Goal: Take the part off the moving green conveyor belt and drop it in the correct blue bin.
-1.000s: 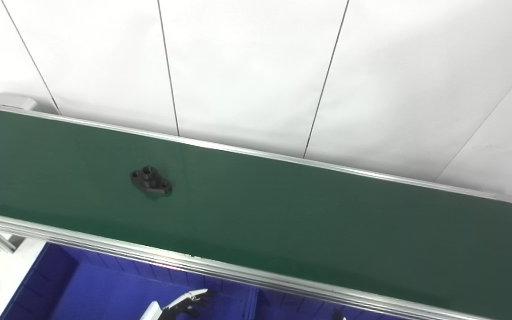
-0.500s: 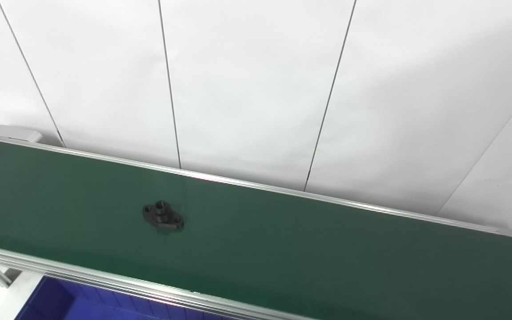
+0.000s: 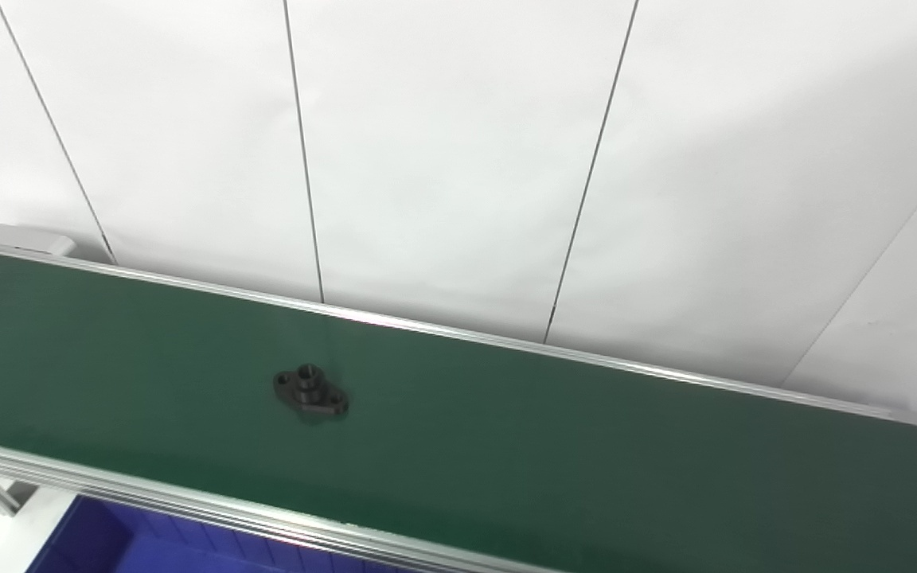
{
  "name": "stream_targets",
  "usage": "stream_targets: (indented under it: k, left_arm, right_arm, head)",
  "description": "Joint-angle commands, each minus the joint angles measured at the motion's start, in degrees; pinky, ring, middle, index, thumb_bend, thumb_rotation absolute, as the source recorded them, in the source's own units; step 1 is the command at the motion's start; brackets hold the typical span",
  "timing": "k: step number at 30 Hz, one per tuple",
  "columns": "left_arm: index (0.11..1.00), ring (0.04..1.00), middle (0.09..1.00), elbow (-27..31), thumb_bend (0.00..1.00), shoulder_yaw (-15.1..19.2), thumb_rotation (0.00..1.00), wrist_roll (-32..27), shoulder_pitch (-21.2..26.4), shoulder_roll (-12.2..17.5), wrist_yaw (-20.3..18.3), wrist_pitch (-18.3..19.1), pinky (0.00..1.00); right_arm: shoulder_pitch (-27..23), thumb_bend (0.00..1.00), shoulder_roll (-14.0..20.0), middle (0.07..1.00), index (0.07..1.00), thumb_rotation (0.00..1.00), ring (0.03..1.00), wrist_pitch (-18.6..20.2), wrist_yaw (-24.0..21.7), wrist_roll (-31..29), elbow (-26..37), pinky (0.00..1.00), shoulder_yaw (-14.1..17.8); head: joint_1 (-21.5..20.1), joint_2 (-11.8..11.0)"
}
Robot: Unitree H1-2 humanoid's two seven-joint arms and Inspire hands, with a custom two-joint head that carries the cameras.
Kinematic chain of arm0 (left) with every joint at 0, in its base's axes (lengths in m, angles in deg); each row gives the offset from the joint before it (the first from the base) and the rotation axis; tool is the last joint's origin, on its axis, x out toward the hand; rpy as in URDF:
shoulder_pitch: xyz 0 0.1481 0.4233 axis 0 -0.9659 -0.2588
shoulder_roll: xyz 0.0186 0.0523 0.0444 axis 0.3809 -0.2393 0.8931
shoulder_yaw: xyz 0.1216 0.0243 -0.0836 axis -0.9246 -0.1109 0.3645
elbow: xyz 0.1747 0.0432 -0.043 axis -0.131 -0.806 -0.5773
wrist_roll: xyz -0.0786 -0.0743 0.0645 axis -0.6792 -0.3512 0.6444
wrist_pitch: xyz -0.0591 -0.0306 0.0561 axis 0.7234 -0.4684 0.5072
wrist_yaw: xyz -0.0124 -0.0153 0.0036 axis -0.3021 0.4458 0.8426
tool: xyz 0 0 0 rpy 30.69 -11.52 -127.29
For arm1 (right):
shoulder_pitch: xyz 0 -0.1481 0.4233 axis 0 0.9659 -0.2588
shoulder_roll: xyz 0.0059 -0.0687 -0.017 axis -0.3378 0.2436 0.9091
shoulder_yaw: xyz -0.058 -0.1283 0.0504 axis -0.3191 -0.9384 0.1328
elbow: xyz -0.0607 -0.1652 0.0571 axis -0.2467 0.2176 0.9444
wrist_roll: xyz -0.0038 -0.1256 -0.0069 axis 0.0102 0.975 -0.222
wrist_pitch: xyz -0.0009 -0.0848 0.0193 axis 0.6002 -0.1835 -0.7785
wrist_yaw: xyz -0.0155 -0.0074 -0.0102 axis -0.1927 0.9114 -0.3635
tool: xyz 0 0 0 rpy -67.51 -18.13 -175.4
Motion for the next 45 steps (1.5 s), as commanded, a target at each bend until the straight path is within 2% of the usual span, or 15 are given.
stream_targets:
  k: [1,6,9,11,12,17,21,23,25,27,32,34,37,42,45]
  left_arm:
    - [0.784,0.727,0.81,0.8,0.93,0.3,0.44,0.4,0.9,1.1,0.4,-1.8,0.61]
    - [0.778,0.742,0.816,0.9,0.94,0.5,0.45,0.1,0.8,1.2,-0.4,-1.8,0.64]
    - [0.783,0.748,0.821,0.7,0.94,0.6,0.44,0.0,0.9,1.1,-0.7,-1.8,0.64]
    - [0.783,0.747,0.822,0.7,0.94,1.0,0.44,0.0,0.8,1.0,-1.0,-1.8,0.63]
    - [0.782,0.737,0.814,0.7,0.94,1.2,0.45,0.0,0.7,0.9,-1.1,-1.8,0.62]
    - [0.782,0.747,0.816,1.4,0.95,2.8,0.44,-1.3,0.2,0.8,-3.5,-1.8,0.63]
    - [0.779,0.752,0.814,2.3,0.96,5.0,0.45,-2.2,-0.8,0.6,-6.0,-1.8,0.64]
    - [0.786,0.759,0.821,2.8,0.96,5.9,0.46,-2.4,-1.1,0.7,-7.0,-1.8,0.64]
    - [0.793,0.765,0.822,3.1,0.96,6.7,0.45,-2.4,-1.6,0.6,-7.5,-1.8,0.65]
    - [0.799,0.775,0.827,3.8,0.95,7.9,0.44,-3.1,-2.2,0.7,-9.1,-1.8,0.66]
    - [0.835,0.799,0.843,5.9,0.94,11.2,0.42,-4.4,-3.9,0.9,-12.9,-1.8,0.7]
    - [0.854,0.806,0.853,6.2,0.93,11.8,0.43,-3.6,-4.2,1.0,-13.1,-1.8,0.71]
    - [0.862,0.813,0.861,6.9,0.94,12.9,0.44,-3.6,-4.7,1.1,-14.0,-1.8,0.72]
    - [0.883,0.821,0.874,7.9,0.93,14.4,0.44,-3.5,-5.2,1.5,-15.5,-1.8,0.72]
    - [0.892,0.825,0.88,7.5,0.92,13.6,0.44,-2.5,-4.6,1.9,-14.2,-1.8,0.72]
  right_arm:
    - [-1.7,0.71,0.7,0.868,0.949,0.43,0.807,-2.9,4.6,0.2,3.8,0.74,-2.6]
    - [-3.7,0.7,1.4,0.843,0.957,0.41,0.826,-2.9,5.6,-0.8,10.6,0.79,-4.3]
    - [-4.4,0.71,1.3,0.825,0.953,0.39,0.826,-2.9,4.7,-1.6,13.8,0.88,-3.9]
    - [-5.2,0.71,1.3,0.822,0.95,0.38,0.824,-2.9,4.8,-1.9,15.1,0.89,-3.8]
    - [-5.5,0.71,1.3,0.808,0.942,0.35,0.798,-2.9,4.8,-1.8,15.5,0.86,-3.7]
    - [-5.2,0.7,-1.1,0.748,0.907,0.35,0.714,-2.9,-0.1,-1.0,19.0,0.72,1.1]
    - [-5.2,0.69,-3.7,0.757,0.886,0.34,0.703,-2.5,-5.2,-1.1,20.8,0.74,5.3]
    - [-6.2,0.68,-4.9,0.761,0.88,0.33,0.716,-1.6,-8.3,-1.5,21.6,0.76,7.4]
    - [-6.6,0.68,-6.5,0.75,0.864,0.34,0.709,-0.8,-10.7,-1.1,22.2,0.72,9.6]
    - [-7.7,0.69,-8.2,0.749,0.848,0.38,0.707,1.6,-13.1,1.6,22.9,0.69,12.2]
    - [-11.3,0.71,-10.8,0.765,0.814,0.4,0.713,6.7,-19.7,5.1,24.4,0.67,17.2]
    - [-12.7,0.71,-11.3,0.773,0.815,0.41,0.719,9.7,-22.8,6.4,25.5,0.68,18.7]
    - [-14.5,0.72,-12.2,0.776,0.816,0.4,0.721,14.7,-27.6,7.8,27.2,0.68,20.2]
    - [-18.4,0.73,-15.3,0.787,0.81,0.33,0.703,24.7,-34.7,11.8,29.1,0.62,21.2]
    - [-21.0,0.74,-16.9,0.779,0.805,0.32,0.695,28.6,-37.3,14.3,28.4,0.61,21.3]
  head:
    - [0.0,0.0]
    - [-0.1,0.2]
    - [-0.2,0.3]
    - [-0.5,0.5]
    - [-0.5,0.5]
    - [-3.0,1.5]
    - [-5.2,2.4]
    - [-7.5,3.6]
    - [-7.7,3.8]
    - [-11.0,5.8]
    - [-14.1,8.3]
    - [-15.2,9.4]
    - [-16.9,10.9]
    - [-19.4,12.5]
    - [-20.2,13.0]
